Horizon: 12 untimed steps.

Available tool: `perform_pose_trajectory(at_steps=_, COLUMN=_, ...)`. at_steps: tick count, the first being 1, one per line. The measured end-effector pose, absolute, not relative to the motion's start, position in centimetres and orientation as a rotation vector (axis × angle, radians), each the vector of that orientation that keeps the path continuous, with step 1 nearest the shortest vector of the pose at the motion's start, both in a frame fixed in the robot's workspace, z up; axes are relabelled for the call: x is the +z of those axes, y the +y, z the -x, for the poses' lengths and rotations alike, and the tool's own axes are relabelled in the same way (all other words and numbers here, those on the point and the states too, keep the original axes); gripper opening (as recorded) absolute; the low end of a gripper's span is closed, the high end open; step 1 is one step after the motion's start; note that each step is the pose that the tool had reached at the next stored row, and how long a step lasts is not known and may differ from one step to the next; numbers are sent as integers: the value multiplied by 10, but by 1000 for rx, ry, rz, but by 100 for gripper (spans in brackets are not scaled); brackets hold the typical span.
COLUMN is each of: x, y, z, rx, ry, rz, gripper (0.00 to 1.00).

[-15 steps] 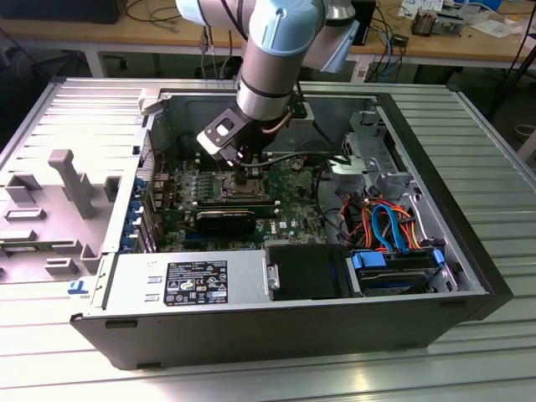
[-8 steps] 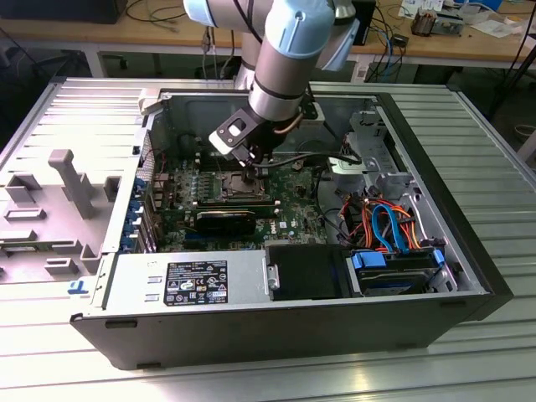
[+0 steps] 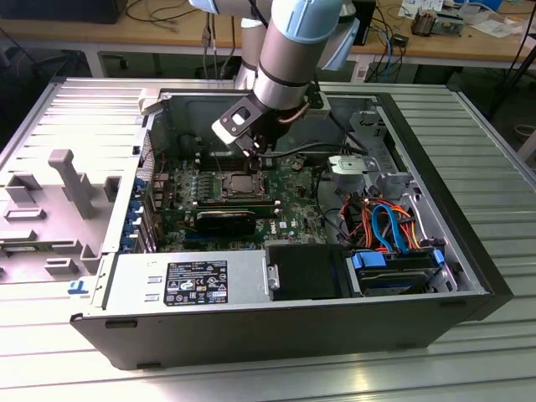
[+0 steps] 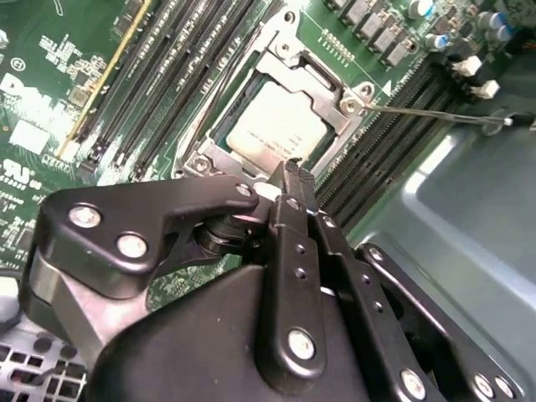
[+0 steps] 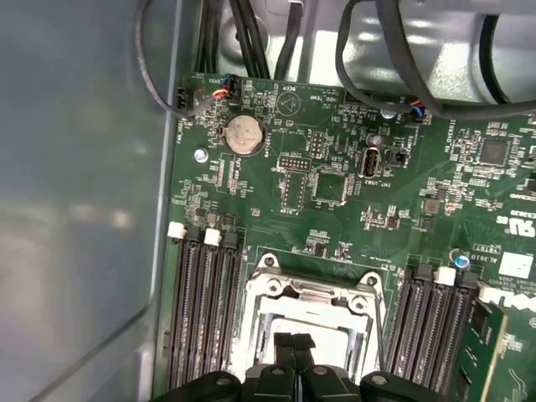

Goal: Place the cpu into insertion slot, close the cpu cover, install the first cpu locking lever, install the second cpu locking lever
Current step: 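Close the cpu cover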

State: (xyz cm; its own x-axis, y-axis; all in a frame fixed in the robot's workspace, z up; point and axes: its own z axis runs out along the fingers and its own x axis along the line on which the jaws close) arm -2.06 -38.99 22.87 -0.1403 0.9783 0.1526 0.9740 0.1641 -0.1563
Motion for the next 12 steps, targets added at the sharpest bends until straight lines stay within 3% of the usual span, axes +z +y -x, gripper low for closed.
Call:
perform_pose_trajectory(at_steps=2, x=236, y=-390, z=21, rx=36, ry=-2222, rz=1903, gripper=11)
perform_pose_trajectory(at_steps=7, x=237, y=-389, z=21, rx=165, ry=-2265, rz=1960, gripper=11)
perform_pose_trajectory(at_steps=12, x=237, y=-389, z=21, rx=165, ry=-2275, rz=1971, gripper=11)
